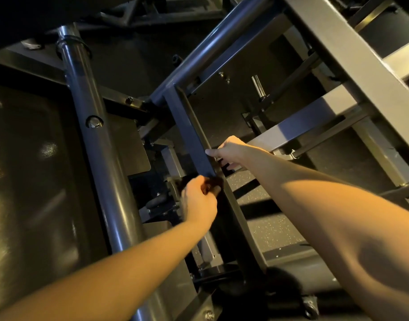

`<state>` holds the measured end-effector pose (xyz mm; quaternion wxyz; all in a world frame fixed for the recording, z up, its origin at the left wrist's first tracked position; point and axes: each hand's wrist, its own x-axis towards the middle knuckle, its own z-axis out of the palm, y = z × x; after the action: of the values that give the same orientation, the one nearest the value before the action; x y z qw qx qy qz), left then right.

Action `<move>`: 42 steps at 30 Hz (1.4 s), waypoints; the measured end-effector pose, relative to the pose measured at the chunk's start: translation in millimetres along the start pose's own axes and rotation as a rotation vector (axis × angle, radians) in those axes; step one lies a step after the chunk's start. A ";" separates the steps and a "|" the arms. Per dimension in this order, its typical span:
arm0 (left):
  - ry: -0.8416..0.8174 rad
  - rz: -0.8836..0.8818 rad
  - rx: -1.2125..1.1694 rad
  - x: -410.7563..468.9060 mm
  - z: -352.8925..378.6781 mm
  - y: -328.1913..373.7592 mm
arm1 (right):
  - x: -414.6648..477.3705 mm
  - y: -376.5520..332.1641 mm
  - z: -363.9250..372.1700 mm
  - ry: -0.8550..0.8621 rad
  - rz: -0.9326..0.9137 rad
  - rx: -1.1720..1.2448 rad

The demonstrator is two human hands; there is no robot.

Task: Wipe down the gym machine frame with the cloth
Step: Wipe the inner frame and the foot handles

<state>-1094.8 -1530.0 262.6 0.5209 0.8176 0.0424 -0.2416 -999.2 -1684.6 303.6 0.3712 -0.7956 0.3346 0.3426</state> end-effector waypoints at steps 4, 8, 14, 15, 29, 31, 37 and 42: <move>-0.214 0.027 0.103 -53.0 9.7 -27.4 | -24.1 -16.0 -7.1 -0.013 -0.086 -0.231; -0.327 -0.003 0.340 -42.0 -12.9 0.8 | -65.0 -42.3 -14.0 -0.029 -0.213 -0.474; -0.322 0.002 0.119 -27.6 -87.0 72.1 | -145.3 -69.5 -35.0 0.105 -0.337 -0.575; -0.303 0.009 0.102 -31.1 -98.7 82.8 | -159.7 -72.6 -38.7 0.131 -0.339 -0.565; -0.391 0.369 -0.105 -154.8 -192.5 200.7 | -388.1 0.2 -7.1 0.636 -0.586 0.277; -0.381 0.466 -0.120 -173.6 -187.9 203.4 | -406.9 12.2 3.6 0.659 -0.604 0.328; -0.325 0.777 -0.113 -225.6 -167.0 202.5 | -450.2 51.2 41.9 0.835 -0.649 0.522; -0.383 0.946 -0.136 -279.2 -151.9 194.5 | -490.8 93.9 68.9 0.892 -0.651 0.708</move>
<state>-1224.6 -1434.8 598.6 0.6237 0.6528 -0.4125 -0.1215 -1359.2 -1538.6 625.4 0.5210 -0.7517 0.2909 -0.2807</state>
